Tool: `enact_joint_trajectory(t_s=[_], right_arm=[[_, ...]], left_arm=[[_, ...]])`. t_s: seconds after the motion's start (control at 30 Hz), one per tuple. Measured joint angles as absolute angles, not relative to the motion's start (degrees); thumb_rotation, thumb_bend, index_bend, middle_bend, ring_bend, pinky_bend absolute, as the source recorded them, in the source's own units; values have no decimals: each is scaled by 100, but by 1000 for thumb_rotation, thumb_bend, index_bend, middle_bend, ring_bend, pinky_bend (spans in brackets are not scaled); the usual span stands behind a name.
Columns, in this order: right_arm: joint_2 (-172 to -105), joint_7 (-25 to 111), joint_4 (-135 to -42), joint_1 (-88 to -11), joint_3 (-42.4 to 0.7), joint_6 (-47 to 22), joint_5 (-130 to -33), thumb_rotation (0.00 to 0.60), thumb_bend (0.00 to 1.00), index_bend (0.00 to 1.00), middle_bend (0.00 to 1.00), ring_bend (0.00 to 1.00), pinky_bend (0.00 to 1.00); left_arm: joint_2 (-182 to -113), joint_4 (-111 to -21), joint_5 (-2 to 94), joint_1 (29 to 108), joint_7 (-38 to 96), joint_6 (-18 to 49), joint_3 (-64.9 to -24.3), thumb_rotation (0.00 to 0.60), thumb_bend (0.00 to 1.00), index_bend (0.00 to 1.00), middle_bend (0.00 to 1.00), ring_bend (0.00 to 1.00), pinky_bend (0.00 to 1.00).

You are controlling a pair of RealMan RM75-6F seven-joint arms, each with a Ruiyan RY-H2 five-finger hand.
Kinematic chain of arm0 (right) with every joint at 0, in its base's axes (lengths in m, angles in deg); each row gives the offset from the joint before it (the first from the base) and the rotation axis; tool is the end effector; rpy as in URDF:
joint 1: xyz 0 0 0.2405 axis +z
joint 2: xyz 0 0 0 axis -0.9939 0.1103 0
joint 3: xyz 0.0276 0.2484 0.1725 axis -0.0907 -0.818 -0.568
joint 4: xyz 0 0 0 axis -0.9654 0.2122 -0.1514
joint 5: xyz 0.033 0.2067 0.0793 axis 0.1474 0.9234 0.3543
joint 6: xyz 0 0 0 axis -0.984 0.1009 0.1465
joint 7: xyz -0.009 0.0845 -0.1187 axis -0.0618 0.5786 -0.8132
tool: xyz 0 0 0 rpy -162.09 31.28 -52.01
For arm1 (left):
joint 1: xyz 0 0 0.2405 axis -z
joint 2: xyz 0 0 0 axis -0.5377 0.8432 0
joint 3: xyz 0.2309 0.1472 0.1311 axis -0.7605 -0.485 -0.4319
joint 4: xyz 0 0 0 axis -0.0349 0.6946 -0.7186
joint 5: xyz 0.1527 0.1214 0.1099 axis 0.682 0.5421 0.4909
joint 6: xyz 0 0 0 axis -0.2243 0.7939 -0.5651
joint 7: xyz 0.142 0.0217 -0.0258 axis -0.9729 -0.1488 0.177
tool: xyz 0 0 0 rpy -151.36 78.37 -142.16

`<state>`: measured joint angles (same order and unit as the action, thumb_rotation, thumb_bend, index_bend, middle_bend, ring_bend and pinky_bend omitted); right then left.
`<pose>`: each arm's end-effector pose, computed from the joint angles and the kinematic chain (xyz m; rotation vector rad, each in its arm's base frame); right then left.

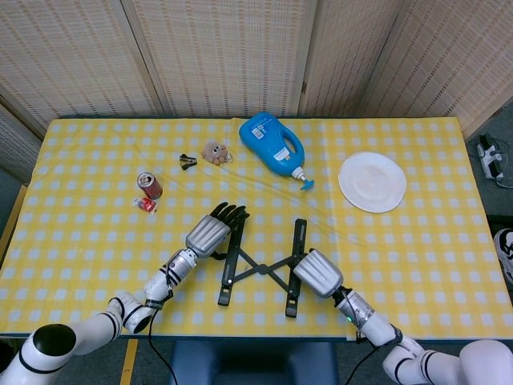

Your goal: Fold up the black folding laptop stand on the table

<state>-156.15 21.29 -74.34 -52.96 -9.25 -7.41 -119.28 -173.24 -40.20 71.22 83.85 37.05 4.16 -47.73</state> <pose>-0.2470 -0.2953 -0.0891 2.1107 -0.2862 0.9090 -0.1608 0.4179 -0.1274 -2.0951 -0.7664 -1.0491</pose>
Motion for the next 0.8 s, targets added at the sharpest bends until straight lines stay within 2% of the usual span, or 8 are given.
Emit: enact_joint_trajectory(t_s=[0.8], right_arm=[[-16158,2060,-7083,-5055,-832,-547,-12131,600,212,588,790,787,791]], left_arm=[[-17288,-4366,6956,8432,4019,238,-4685,600,153,0,40,0,0]])
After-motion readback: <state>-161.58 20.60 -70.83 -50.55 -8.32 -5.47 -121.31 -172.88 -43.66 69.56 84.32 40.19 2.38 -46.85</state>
